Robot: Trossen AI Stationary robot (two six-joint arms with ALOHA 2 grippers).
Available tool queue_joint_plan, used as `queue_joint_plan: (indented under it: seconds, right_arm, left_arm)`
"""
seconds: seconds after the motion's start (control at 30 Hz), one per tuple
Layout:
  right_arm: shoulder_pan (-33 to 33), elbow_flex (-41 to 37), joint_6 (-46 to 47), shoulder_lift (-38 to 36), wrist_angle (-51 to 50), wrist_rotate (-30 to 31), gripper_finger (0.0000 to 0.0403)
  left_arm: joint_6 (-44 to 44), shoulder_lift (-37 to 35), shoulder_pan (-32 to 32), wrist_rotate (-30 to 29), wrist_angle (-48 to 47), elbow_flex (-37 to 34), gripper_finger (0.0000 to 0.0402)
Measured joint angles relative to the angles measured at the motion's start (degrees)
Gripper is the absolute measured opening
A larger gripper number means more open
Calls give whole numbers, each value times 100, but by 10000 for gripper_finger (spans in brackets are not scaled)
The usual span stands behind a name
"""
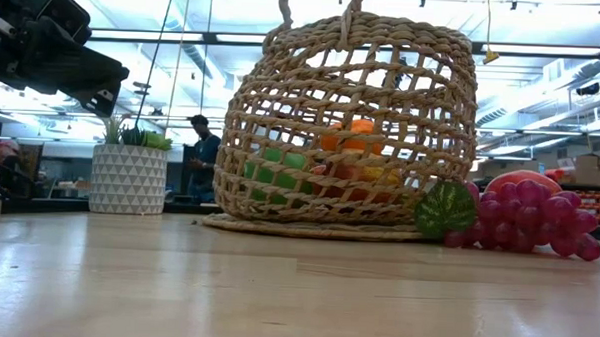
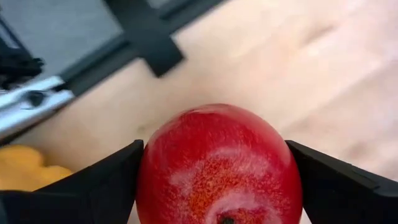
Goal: Build produce basket
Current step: Put the red apple into the woven basket
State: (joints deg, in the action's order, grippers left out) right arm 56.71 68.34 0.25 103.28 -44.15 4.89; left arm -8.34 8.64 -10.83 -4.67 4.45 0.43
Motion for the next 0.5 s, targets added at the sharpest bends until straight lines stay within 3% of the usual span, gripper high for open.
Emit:
queue_joint_plan:
  seconds: [0.5]
  right_arm:
    - [-746, 2, 560, -345, -779, -14, 370]
  left_arm:
    - [0, 0, -2, 0, -1, 0, 61]
